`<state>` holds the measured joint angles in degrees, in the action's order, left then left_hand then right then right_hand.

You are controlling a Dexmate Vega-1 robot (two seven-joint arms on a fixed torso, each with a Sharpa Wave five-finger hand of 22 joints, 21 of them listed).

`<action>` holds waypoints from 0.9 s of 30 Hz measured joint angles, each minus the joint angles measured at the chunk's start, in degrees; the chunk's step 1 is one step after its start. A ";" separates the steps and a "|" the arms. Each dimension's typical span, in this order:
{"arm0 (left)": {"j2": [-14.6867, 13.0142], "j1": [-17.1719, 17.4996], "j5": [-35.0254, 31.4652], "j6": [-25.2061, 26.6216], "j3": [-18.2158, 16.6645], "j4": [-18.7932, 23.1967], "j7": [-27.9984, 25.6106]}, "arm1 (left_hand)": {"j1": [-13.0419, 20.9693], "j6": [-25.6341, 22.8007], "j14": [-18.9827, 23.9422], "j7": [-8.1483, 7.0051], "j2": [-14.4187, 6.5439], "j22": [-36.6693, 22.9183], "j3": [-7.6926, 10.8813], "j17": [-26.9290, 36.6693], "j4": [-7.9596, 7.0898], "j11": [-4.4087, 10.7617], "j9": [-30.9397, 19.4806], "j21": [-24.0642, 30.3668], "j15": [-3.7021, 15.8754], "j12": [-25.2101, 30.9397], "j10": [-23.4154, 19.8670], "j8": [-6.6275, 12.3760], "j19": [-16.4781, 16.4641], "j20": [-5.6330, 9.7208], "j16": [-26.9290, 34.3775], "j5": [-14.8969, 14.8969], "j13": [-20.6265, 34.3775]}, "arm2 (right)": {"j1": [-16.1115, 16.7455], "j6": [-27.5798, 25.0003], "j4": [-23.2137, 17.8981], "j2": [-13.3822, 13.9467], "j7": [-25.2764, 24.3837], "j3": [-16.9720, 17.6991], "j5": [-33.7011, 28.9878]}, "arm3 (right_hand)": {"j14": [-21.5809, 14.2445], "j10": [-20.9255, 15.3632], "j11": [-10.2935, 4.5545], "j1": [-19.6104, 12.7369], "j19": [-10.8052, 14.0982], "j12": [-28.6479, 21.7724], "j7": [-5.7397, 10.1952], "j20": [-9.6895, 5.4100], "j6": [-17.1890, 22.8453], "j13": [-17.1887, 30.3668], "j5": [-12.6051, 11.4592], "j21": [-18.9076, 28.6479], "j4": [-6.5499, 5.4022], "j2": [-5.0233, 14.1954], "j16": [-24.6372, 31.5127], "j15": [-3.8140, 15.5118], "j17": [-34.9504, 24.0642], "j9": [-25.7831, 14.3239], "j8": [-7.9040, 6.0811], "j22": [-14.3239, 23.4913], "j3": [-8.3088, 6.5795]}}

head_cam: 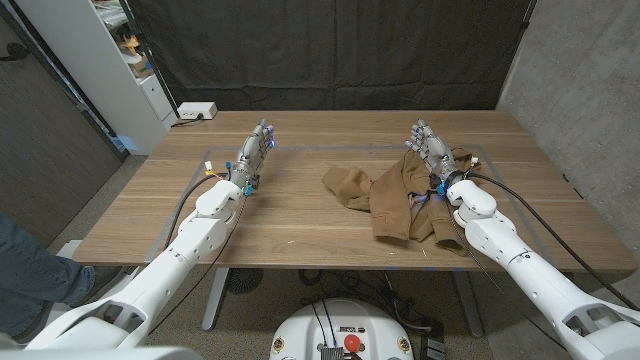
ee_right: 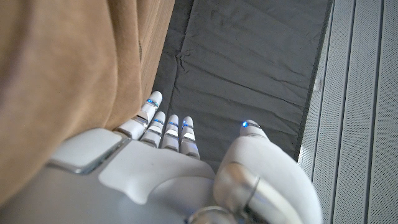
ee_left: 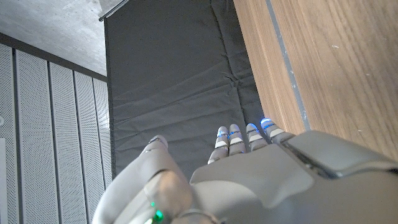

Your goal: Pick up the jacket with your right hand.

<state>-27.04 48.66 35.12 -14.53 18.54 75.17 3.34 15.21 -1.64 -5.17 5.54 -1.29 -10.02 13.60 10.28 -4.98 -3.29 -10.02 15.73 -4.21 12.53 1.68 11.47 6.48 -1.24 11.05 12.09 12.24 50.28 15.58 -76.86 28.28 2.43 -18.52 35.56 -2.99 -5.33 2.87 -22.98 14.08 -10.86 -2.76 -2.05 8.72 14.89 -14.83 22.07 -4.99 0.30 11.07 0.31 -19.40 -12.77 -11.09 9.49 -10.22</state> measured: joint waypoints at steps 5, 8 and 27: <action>0.32 0.04 -0.42 0.39 -0.44 0.11 0.41 | 0.31 0.00 0.00 0.00 -0.31 0.00 0.17 0.00 0.17 0.00 0.00 0.00 0.00 0.00 0.00 0.00 0.00 0.00 0.00 0.00 0.00 | 0.77 -0.02 -1.19 -0.02 0.07 0.62 -0.35 | 0.00 0.00 0.00 0.00 0.00 0.00 0.00 0.00 0.00 0.00 0.00 -0.26 0.00 0.00 0.00 0.00 0.27 0.00 0.00 0.00 0.00; 0.41 0.05 -0.64 0.67 -0.55 0.15 0.62 | 0.30 -0.02 0.00 0.02 -0.30 0.00 0.23 -0.01 0.23 0.00 0.00 0.00 0.00 0.00 0.00 0.00 0.00 0.00 0.00 0.00 0.00 | 1.12 0.08 -1.85 -0.02 0.16 0.92 -0.45 | 0.00 0.00 0.00 0.01 0.00 0.00 0.00 0.00 0.00 -0.25 0.00 -0.26 0.24 0.01 0.00 0.00 0.27 0.26 0.00 0.00 -0.24; 0.99 0.27 -1.60 1.74 -1.42 0.97 1.06 | 0.75 -0.94 0.00 -0.13 -0.75 0.01 0.71 -0.02 0.72 -0.09 0.01 -0.48 0.00 0.23 -0.73 0.00 -0.01 0.00 0.00 0.00 -0.26 | 2.14 2.06 -4.20 0.64 1.39 1.84 -0.98 | -0.30 -0.10 0.11 -0.29 0.31 0.00 0.31 0.32 0.30 -0.80 0.01 -0.90 0.48 0.32 0.00 -0.31 0.80 0.53 0.00 -0.01 -0.48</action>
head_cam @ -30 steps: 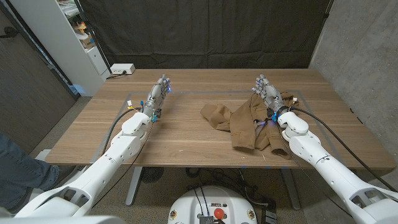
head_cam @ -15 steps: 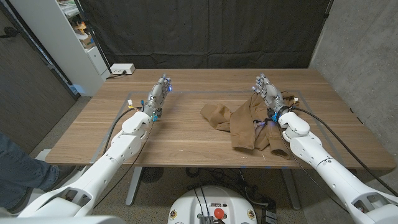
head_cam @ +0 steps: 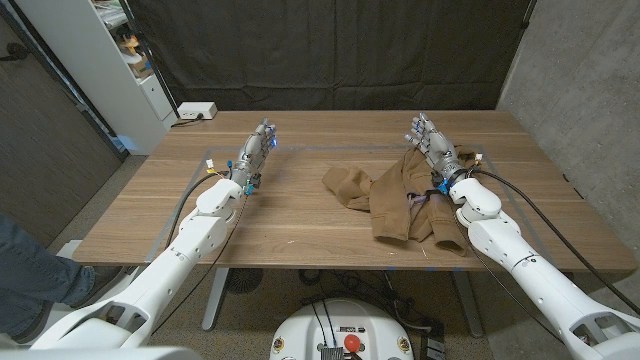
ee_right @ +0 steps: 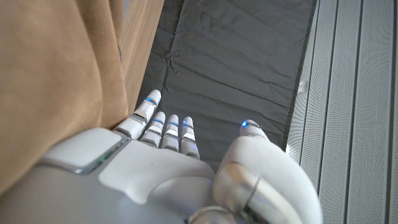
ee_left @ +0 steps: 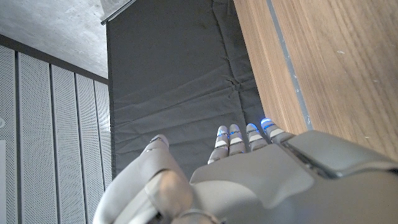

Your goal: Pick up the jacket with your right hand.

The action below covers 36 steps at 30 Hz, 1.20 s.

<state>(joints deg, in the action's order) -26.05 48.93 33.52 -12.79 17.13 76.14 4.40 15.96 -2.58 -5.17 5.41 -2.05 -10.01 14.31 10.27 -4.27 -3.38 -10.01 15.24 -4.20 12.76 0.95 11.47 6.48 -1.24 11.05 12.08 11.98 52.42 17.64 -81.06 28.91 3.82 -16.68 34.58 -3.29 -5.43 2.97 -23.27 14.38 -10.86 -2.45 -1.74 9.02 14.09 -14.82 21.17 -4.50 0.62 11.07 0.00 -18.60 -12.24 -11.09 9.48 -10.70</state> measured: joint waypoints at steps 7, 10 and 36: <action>0.20 -0.01 -0.17 0.27 -0.02 0.02 0.16 | 0.30 0.00 0.00 0.00 -0.30 0.00 0.00 0.00 0.00 0.00 0.00 -0.22 0.00 0.00 0.00 0.00 0.00 0.00 0.00 0.00 -0.27 | 0.02 1.06 -0.19 0.36 0.61 0.17 -0.35 | 0.00 0.00 0.00 -0.17 0.00 0.00 0.00 0.00 0.00 -0.17 0.00 -0.22 0.00 -0.17 0.00 0.00 0.27 -0.01 0.00 0.00 0.00; 0.24 -0.08 -0.23 0.30 -0.02 -0.01 0.23 | 0.30 0.00 0.00 0.00 -0.30 0.00 0.11 0.00 0.11 0.14 0.00 -0.22 0.00 0.00 -0.13 0.00 0.00 0.00 0.00 0.00 -0.27 | 0.02 1.37 -0.22 0.51 0.76 0.22 -0.50 | -0.11 -0.30 -0.31 -0.30 0.01 0.00 0.00 -0.01 0.00 -0.26 0.00 -0.22 0.00 -0.30 0.00 0.11 0.27 0.26 0.00 0.00 0.00; 0.60 -1.05 -0.55 0.64 0.22 -1.47 1.19 | 0.75 -0.60 0.00 0.01 -0.75 0.01 0.63 -0.15 0.63 0.01 0.01 -0.44 0.00 0.00 -0.60 0.00 0.00 0.00 0.00 -0.27 -0.49 | 0.17 3.44 -2.09 3.86 1.67 0.75 -2.61 | -0.31 -0.51 -0.09 -0.60 0.52 0.00 0.30 0.10 0.30 -1.06 0.00 -1.05 0.41 0.00 0.00 0.32 1.06 0.54 0.00 -0.01 0.07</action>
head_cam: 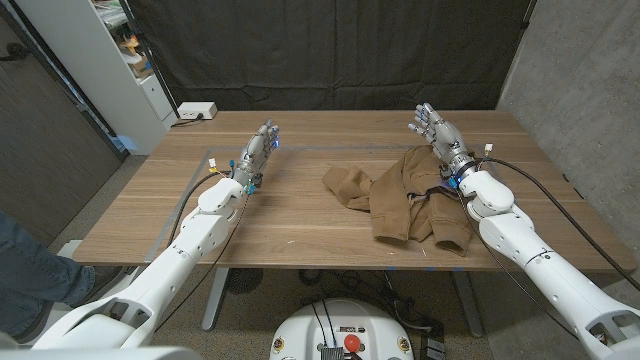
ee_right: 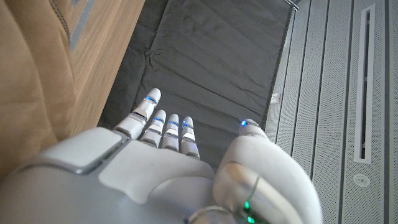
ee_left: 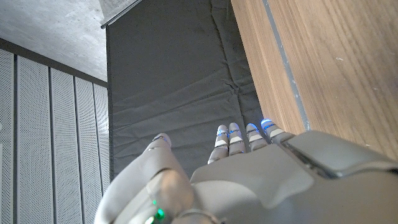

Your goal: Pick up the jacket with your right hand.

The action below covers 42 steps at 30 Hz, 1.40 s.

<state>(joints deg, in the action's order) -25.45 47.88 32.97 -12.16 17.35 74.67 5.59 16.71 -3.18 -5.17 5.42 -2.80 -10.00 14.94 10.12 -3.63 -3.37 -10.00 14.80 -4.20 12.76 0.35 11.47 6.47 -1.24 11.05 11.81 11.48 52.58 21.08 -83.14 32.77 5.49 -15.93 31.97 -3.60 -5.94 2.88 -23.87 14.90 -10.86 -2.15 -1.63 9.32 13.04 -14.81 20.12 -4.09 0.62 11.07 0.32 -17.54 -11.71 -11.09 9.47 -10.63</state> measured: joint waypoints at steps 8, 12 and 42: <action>-0.13 -0.20 -0.14 0.35 0.05 -0.04 0.00 | 0.30 0.00 0.00 0.00 -0.30 0.00 0.00 0.00 0.00 0.00 0.00 -0.41 0.00 0.00 0.00 0.00 -0.20 -0.20 0.00 0.00 -0.04 | 0.28 0.42 -0.40 1.75 0.22 0.45 -0.78 | 0.00 -0.21 -0.21 0.00 0.00 0.00 0.00 0.00 0.00 -0.19 0.00 -0.21 0.00 0.00 0.00 0.00 0.23 0.04 0.00 0.00 0.00; -0.18 -0.29 -0.20 0.57 0.11 -0.03 -0.01 | 0.30 0.00 0.00 0.00 -0.30 0.00 0.04 0.01 0.05 0.00 0.00 -0.41 0.00 0.00 0.00 0.00 -0.31 -0.31 0.00 0.00 -0.04 | 0.36 0.71 -0.49 2.61 0.37 0.60 -1.25 | 0.00 -0.42 -0.42 0.00 0.21 0.00 0.00 -0.21 0.00 -0.27 0.00 -0.43 0.00 0.00 0.00 0.00 0.26 0.26 0.00 0.00 0.00; -0.21 -0.48 -0.39 1.64 0.52 0.49 -0.36 | 0.75 -0.62 0.00 0.00 -0.75 0.01 0.22 0.16 0.72 -0.01 0.00 -1.07 0.00 0.00 -0.63 0.00 -0.31 -0.30 0.00 -0.40 -0.03 | 0.74 1.55 -1.73 7.48 0.48 1.28 -4.42 | 0.01 -0.41 -0.42 0.00 0.51 0.00 -0.10 0.10 0.52 -0.79 0.00 -1.29 0.38 0.00 0.00 0.00 0.93 0.40 0.00 0.00 0.10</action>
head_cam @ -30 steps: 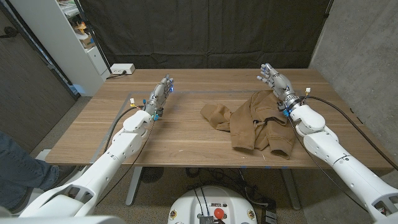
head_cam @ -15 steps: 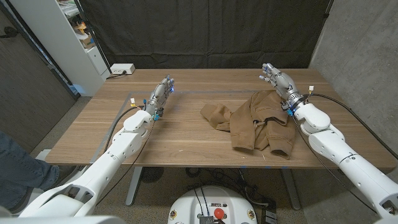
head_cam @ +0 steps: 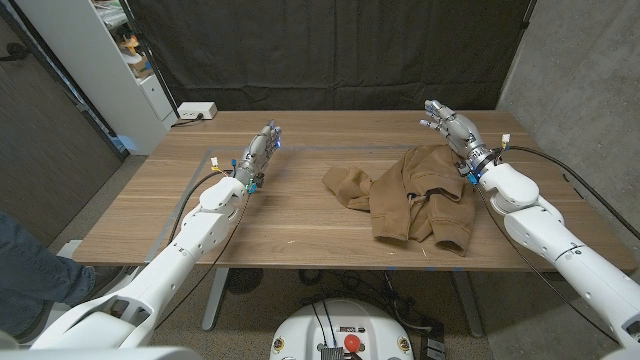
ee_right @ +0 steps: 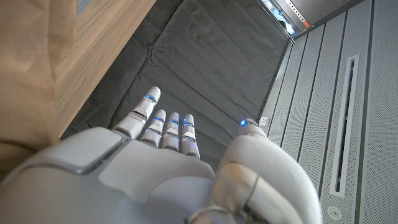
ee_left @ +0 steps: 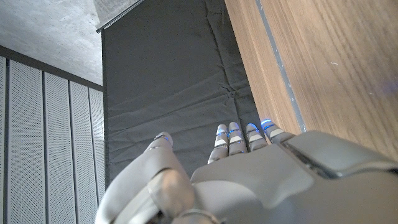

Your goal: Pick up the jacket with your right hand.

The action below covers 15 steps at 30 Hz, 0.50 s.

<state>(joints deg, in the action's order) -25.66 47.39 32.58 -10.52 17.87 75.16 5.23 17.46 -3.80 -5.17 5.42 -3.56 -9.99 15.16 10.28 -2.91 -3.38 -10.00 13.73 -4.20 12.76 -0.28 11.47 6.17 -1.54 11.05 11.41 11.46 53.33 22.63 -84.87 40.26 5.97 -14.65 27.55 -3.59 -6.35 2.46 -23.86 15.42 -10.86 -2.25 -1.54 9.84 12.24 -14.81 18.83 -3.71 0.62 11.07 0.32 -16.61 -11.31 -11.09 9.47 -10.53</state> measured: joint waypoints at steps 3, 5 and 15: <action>-0.01 0.00 0.00 0.09 0.00 0.03 -0.06 | 0.00 0.00 0.00 0.00 0.00 0.00 0.00 0.00 0.00 0.00 0.00 0.00 0.00 0.00 0.00 0.00 0.00 0.00 0.00 0.00 0.00 | 0.14 0.03 -0.29 0.55 -0.03 0.06 -0.09 | 0.00 0.00 0.00 0.00 0.00 0.00 0.00 0.00 0.00 0.00 0.00 -0.21 0.00 0.00 0.00 0.00 0.13 0.14 0.00 0.00 0.00; -0.10 0.00 0.00 0.09 -0.03 0.27 -0.11 | 0.00 0.00 0.00 0.00 0.00 0.00 0.00 0.00 0.00 0.00 0.00 0.00 0.00 0.00 0.00 0.00 0.00 0.00 0.00 0.00 0.00 | 0.24 0.51 -0.51 0.94 -0.51 0.08 -1.20 | 0.00 0.00 0.00 0.00 0.00 0.00 0.00 0.00 0.00 0.00 0.00 -0.21 0.00 0.00 0.00 0.00 0.13 0.14 0.00 0.00 0.00; -0.16 0.08 0.00 0.27 0.01 0.36 -0.10 | 0.00 0.00 0.00 0.00 0.00 0.00 0.24 -0.01 0.24 0.00 0.00 0.00 0.00 0.00 0.00 -0.06 0.00 0.00 0.00 0.00 0.00 | 0.56 1.73 -1.04 2.34 -1.57 0.08 -3.47 | 0.00 0.00 0.00 -0.79 -0.01 0.00 0.21 0.00 0.21 -0.27 0.00 -0.66 0.66 -0.03 0.00 0.00 0.39 0.13 0.00 0.00 -0.18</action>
<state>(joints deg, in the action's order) -25.83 47.47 32.58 -10.25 17.88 75.52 5.13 17.46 -3.80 -5.16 5.42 -3.55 -9.99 15.40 10.27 -2.67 -3.38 -10.00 13.73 -4.20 12.76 -0.28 11.41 6.17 -1.54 11.05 11.41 11.46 53.89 24.36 -85.91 42.59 4.40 -14.57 24.09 -3.59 -6.35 2.46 -24.66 15.41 -10.86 -2.03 -1.54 10.05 11.97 -14.81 18.17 -3.05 0.59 11.07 0.32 -16.21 -11.18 -11.09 9.47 -10.71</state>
